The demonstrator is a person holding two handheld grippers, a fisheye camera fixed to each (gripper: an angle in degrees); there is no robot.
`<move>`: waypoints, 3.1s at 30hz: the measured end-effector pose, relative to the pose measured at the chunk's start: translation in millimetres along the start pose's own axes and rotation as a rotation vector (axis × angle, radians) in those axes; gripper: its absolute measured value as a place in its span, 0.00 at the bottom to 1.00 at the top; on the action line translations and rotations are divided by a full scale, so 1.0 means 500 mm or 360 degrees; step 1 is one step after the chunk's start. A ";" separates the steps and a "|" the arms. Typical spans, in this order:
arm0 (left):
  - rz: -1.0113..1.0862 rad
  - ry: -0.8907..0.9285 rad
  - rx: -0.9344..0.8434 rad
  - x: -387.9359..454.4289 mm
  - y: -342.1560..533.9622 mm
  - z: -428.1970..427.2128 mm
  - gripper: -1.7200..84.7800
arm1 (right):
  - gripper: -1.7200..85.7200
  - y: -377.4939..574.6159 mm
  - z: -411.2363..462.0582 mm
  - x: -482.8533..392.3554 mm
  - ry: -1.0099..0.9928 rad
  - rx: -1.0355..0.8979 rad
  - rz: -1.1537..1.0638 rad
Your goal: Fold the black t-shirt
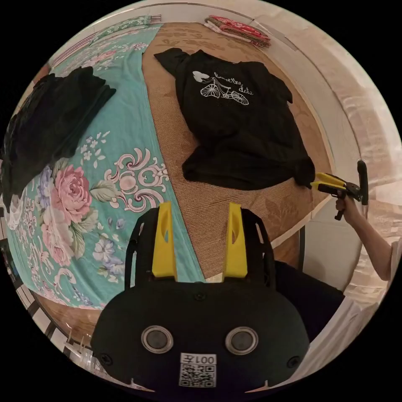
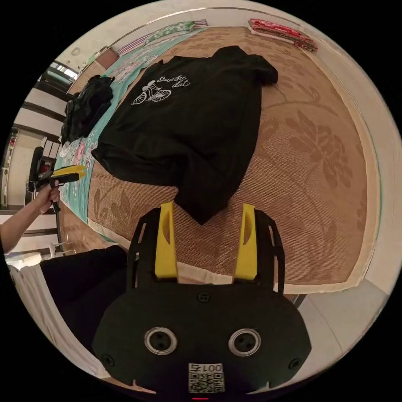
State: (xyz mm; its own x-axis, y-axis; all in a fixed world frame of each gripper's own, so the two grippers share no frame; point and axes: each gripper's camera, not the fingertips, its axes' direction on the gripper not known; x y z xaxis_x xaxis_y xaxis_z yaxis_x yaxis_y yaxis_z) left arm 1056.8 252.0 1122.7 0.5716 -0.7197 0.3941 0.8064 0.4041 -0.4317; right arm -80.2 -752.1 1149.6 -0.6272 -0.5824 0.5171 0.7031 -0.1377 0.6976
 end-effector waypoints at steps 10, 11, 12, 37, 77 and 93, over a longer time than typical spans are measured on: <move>-0.0032 -0.0113 -0.0055 0.030 -0.110 0.080 0.03 | 0.07 -0.044 -0.003 0.000 0.0341 0.0159 0.0148; -0.0054 -0.0066 -0.0066 0.027 -0.115 0.078 0.02 | 0.06 -0.037 -0.048 0.010 0.0304 0.0257 0.0171; -0.0060 -0.0049 -0.0062 0.026 -0.118 0.075 0.02 | 0.06 -0.024 -0.099 0.024 0.0255 0.0358 0.0200; 0.0112 -0.0257 0.0410 0.025 -0.222 -0.157 0.01 | 0.05 0.038 -0.094 0.151 -0.0013 0.0130 0.0067; -0.0023 -0.0188 -0.0038 -0.095 -0.034 0.047 0.01 | 0.05 0.100 0.043 -0.115 0.0359 -0.0050 -0.0023; 0.0255 0.0056 -0.0089 -0.056 -0.202 0.107 0.09 | 0.15 0.032 0.062 -0.243 0.0297 0.0001 -0.0104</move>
State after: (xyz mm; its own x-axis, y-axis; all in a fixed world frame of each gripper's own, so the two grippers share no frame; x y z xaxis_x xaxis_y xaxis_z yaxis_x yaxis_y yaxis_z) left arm 967.6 261.4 1198.5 0.6857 -0.6683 0.2884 0.6952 0.4839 -0.5315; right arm -3.2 -658.5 1113.3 -0.5983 -0.7107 0.3701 0.6629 -0.1795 0.7269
